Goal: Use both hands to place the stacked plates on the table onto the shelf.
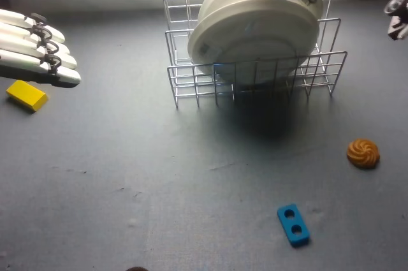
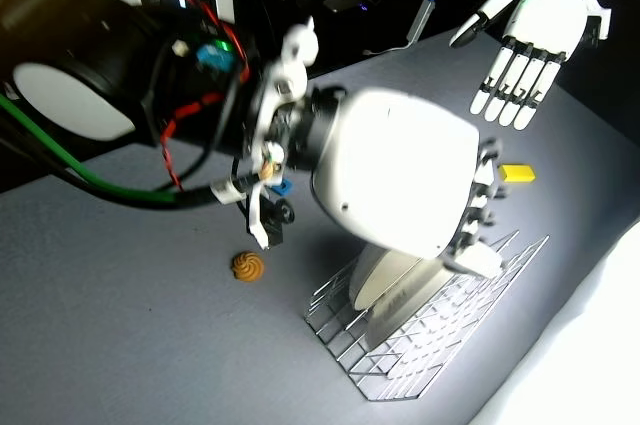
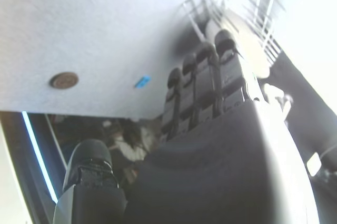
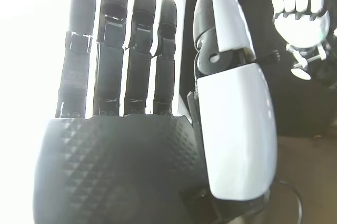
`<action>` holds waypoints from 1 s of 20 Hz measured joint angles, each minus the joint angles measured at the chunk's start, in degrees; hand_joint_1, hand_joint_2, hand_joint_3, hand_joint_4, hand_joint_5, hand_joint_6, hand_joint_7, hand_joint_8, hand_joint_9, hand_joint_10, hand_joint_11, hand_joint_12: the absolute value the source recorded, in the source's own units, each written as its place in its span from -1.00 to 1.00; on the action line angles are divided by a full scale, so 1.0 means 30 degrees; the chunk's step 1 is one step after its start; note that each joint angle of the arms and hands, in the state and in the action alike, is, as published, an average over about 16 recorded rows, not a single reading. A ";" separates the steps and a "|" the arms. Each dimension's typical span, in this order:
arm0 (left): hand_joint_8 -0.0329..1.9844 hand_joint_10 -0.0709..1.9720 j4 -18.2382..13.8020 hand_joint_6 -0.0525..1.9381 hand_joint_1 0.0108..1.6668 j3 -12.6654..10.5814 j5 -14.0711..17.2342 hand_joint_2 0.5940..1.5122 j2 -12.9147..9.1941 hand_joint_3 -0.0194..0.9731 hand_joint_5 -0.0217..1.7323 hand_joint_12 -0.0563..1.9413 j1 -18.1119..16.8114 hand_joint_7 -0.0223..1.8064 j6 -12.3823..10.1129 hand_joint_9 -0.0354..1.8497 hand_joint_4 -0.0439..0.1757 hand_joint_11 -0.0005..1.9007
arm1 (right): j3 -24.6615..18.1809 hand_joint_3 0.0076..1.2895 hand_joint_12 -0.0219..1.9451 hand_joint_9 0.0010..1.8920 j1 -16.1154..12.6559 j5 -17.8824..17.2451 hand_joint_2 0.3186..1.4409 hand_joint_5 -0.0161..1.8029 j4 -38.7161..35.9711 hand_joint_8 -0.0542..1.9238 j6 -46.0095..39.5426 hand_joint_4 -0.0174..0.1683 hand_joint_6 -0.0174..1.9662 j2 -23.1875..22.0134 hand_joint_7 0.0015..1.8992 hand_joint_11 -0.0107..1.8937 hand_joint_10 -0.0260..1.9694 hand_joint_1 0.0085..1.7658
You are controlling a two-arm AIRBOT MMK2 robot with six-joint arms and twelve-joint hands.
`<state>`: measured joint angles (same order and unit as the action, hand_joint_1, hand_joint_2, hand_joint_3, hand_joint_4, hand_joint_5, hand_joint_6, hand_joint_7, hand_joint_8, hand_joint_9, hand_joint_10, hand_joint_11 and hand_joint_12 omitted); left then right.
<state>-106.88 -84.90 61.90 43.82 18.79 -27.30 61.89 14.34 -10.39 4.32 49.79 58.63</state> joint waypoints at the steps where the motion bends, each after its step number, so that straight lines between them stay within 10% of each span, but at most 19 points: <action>1: -0.95 -0.92 0.0110 -0.93 -0.99 0.0082 0.0036 0.18 0.0000 -0.94 -0.86 -0.76 0.0000 -0.85 0.0106 -0.85 -0.56 -0.98 | -0.0341 -1.00 0.24 0.00 -0.0130 -0.0013 0.30 -0.05 0.0052 -0.93 0.0382 -0.84 -0.94 -0.0285 0.01 -0.52 -0.88 0.28; 13: -0.91 -0.88 0.1128 -0.89 -0.99 0.2114 0.0351 0.22 -0.0158 -0.94 -0.77 -0.60 -0.0189 -0.73 0.1552 -0.74 -0.56 -0.94 | -0.4658 -1.00 0.30 -0.02 -0.0583 -0.0238 0.29 -0.05 0.1359 -0.91 0.4630 -0.83 -0.94 -0.4386 0.00 -0.53 -0.85 0.12; 20: -0.15 -0.14 0.0785 -0.13 -0.88 0.3998 0.0350 0.34 -0.0429 -0.93 -0.25 0.15 -0.0594 -0.18 0.1805 -0.21 -0.55 -0.39 | -0.5870 -1.00 0.62 0.10 -0.0421 -0.0105 0.35 0.08 0.2305 -0.20 0.6006 -0.81 -0.25 -0.6213 0.11 -0.18 -0.11 -0.25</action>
<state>-104.53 -72.91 62.95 42.53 17.01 -21.88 44.28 13.08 -10.70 11.24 67.81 39.99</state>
